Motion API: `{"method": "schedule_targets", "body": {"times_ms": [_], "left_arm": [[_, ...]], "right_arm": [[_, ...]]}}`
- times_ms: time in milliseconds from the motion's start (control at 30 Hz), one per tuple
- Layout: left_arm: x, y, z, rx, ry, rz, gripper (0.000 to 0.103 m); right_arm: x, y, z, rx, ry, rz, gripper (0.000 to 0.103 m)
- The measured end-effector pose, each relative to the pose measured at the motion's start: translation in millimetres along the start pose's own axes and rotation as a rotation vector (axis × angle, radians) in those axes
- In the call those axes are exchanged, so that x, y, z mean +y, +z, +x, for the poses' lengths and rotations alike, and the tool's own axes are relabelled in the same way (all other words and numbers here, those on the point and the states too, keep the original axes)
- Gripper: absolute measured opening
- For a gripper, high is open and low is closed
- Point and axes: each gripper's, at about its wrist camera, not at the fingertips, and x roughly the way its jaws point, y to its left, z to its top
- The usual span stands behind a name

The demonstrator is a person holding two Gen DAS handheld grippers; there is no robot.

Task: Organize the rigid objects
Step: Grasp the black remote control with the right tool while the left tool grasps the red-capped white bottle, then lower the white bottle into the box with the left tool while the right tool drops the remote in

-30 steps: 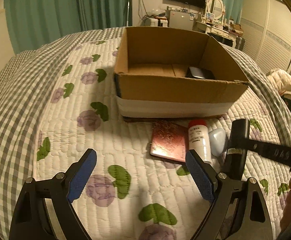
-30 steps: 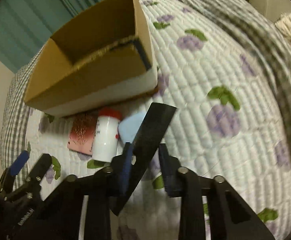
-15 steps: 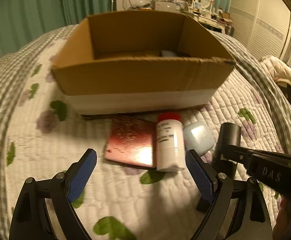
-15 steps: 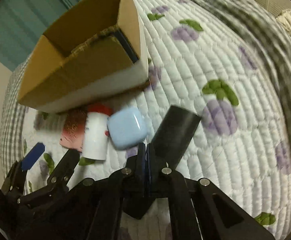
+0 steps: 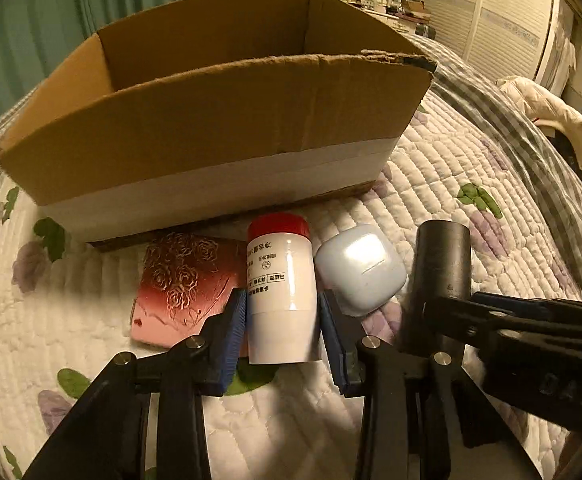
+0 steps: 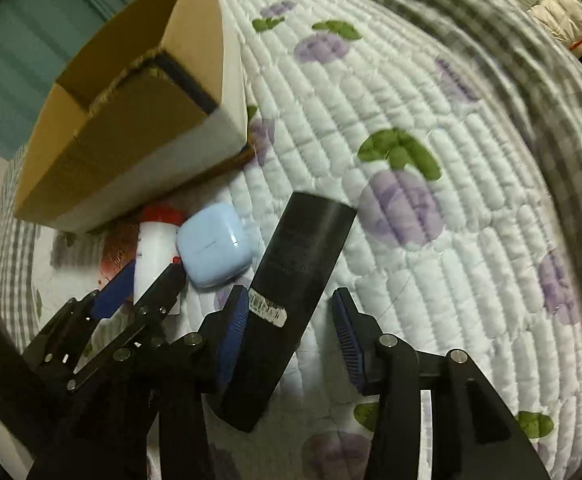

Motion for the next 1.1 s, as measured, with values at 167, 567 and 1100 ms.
{"method": "schedule_targets", "body": {"times_ms": [167, 567, 1100], "left_arm": [[17.6, -8.0, -23.5, -0.03, 0.036, -0.035, 0.037], [58.7, -20.4, -53.7, -0.048, 0.058, -0.142, 0.037], [45.6, -4.4, -106.3, -0.129, 0.048, -0.137, 0.037]], "right_arm": [[11.2, -1.5, 9.7, 0.005, 0.0, -0.028, 0.046], [48.5, -17.9, -4.2, -0.166, -0.013, -0.142, 0.022], [48.4, -18.7, -56.6, -0.238, 0.07, -0.227, 0.019]]}}
